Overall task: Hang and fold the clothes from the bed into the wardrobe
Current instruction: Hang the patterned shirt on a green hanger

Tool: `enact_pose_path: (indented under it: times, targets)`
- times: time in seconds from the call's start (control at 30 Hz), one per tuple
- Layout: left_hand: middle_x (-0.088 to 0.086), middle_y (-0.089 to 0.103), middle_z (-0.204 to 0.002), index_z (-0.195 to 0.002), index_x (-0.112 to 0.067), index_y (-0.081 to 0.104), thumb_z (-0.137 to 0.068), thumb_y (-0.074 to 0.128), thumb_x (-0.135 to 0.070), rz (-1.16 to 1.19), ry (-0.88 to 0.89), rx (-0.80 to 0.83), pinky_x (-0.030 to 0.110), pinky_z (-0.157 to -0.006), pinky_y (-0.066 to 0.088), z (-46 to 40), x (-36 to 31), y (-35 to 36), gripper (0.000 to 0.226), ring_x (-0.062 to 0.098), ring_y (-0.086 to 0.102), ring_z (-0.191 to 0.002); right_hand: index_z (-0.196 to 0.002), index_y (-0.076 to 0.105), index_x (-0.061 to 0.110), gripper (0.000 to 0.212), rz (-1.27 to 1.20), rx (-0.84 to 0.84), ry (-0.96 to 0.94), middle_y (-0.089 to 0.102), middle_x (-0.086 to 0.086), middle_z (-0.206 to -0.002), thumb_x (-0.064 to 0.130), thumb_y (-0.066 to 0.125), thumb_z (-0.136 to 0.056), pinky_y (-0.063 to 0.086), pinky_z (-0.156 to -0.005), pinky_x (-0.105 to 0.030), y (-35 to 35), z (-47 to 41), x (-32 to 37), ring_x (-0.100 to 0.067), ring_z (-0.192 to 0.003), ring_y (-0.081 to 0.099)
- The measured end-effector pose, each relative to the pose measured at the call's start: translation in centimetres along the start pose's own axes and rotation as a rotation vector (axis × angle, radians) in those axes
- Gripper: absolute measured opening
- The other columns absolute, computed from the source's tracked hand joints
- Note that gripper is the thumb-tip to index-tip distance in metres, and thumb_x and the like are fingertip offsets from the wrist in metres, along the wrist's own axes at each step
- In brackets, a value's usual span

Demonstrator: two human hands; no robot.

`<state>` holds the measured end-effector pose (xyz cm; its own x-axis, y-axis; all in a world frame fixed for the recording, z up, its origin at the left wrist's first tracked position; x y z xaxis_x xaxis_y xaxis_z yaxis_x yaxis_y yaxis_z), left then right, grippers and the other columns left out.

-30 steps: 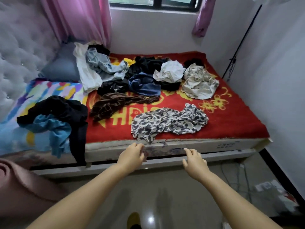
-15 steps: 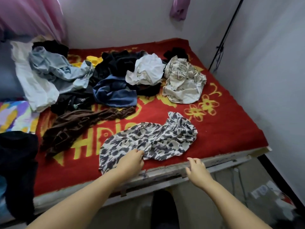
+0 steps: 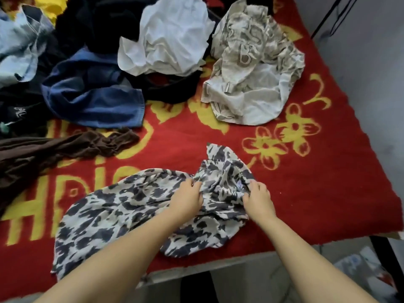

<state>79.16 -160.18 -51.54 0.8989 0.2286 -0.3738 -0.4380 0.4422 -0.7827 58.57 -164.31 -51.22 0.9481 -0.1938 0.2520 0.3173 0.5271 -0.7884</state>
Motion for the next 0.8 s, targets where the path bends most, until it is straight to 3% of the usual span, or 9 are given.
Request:
enact_pose_path:
  times: [0.1,0.2,0.27,0.33,0.43,0.53,0.6,0.7,0.8]
  targets:
    - [0.015,0.025,-0.152,-0.142,-0.013,0.035,-0.099,0.042,-0.022,0.035,-0.038,-0.061,0.041,-0.096,0.045,-5.1,-1.1,1.5,0.045,0.032,0.034,-0.134,-0.148,0.022,0.015,0.057,-0.095,-0.056,0.156,0.029,-0.011,-0.149,0.028,0.047,-0.098,0.035,-0.103,-0.044,1.4,-3.0,-1.5,-0.032,-0.134,0.031]
    - [0.018,0.024,-0.152,-0.147,-0.013,0.025,-0.098,0.041,-0.016,0.185,-0.168,-0.093,0.044,-0.101,0.04,-8.9,-1.2,3.0,0.051,0.033,0.029,-0.136,-0.146,0.027,0.01,0.058,-0.147,-0.054,0.239,0.039,-0.018,-0.141,0.029,0.051,-0.096,0.038,-0.099,-0.042,3.5,-4.7,-3.4,-0.036,-0.13,0.037]
    - [0.016,0.044,-0.134,-0.146,-0.015,0.022,-0.097,0.045,-0.016,0.272,-0.243,-0.117,0.04,-0.083,0.046,-10.5,-1.0,3.8,0.054,0.031,0.046,-0.118,-0.132,0.043,0.008,0.04,-0.145,-0.054,0.197,0.051,-0.018,-0.127,0.023,0.053,-0.095,0.042,-0.089,-0.04,4.3,-5.4,-4.1,-0.036,-0.118,0.049]
    - [0.011,0.06,-0.103,-0.143,-0.016,0.023,-0.097,0.047,-0.017,0.394,-0.289,-0.045,0.037,-0.063,0.045,-11.0,-1.2,4.6,0.053,0.029,0.059,-0.087,-0.115,0.053,0.006,0.022,-0.16,-0.071,0.109,0.056,-0.017,-0.113,0.015,0.05,-0.095,0.041,-0.08,-0.039,4.3,-5.8,-4.4,-0.036,-0.105,0.054]
    - [0.007,0.061,-0.085,-0.12,-0.012,0.045,-0.097,0.04,-0.013,0.497,-0.293,-0.024,0.035,-0.057,0.043,-9.9,-1.3,4.7,0.024,0.023,0.055,-0.066,-0.102,0.055,0.009,0.014,-0.337,-0.138,0.018,0.057,-0.013,-0.094,0.006,0.046,-0.092,0.034,-0.066,-0.037,3.1,-5.5,-3.9,-0.032,-0.085,0.054]
    - [0.002,0.055,-0.067,-0.094,-0.013,0.054,-0.098,0.037,-0.012,0.625,-0.29,-0.155,0.03,-0.05,0.034,-6.8,0.0,1.9,0.017,0.017,0.046,-0.052,-0.086,0.049,0.016,0.013,-0.517,-0.162,0.007,0.056,-0.004,-0.072,0.006,0.041,-0.09,0.036,-0.056,-0.032,0.7,-4.4,-2.0,-0.021,-0.064,0.049]
    - [0.002,0.051,-0.064,-0.08,-0.014,0.05,-0.099,0.039,-0.012,0.676,-0.303,-0.265,0.031,-0.051,0.032,-4.2,1.6,-1.2,0.022,0.017,0.044,-0.053,-0.083,0.051,0.013,0.012,-0.591,-0.133,-0.026,0.055,-0.001,-0.07,0.01,0.043,-0.091,0.037,-0.058,-0.027,-1.1,-3.6,0.2,-0.016,-0.063,0.048]
    - [0.0,0.056,-0.073,-0.083,-0.013,0.054,-0.097,0.042,-0.011,0.721,-0.317,-0.462,0.023,-0.054,0.035,0.9,4.5,-7.1,0.018,0.013,0.049,-0.064,-0.079,0.055,0.012,0.018,-0.673,-0.039,-0.217,0.051,0.006,-0.065,0.019,0.053,-0.095,0.035,-0.056,-0.025,-4.4,-1.3,5.1,-0.01,-0.061,0.047]
    - [0.001,0.059,-0.08,-0.089,-0.013,0.057,-0.095,0.046,-0.006,0.747,-0.347,-0.686,0.03,-0.064,0.035,8.0,7.9,-13.0,0.015,0.016,0.051,-0.076,-0.078,0.061,0.022,0.014,-0.684,0.122,-0.46,0.056,0.013,-0.065,0.025,0.062,-0.092,0.039,-0.059,-0.021,-7.4,3.4,11.2,-0.004,-0.061,0.051]
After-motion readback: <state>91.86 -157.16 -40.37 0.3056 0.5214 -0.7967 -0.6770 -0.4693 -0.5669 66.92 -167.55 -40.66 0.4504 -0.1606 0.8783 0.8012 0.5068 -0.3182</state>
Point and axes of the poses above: each hand's wrist, its own z-axis away from the middle knuckle, its own y-axis out of the palm, x = y × z, the point moved 3 cm from there along -z, towards the middle knuckle
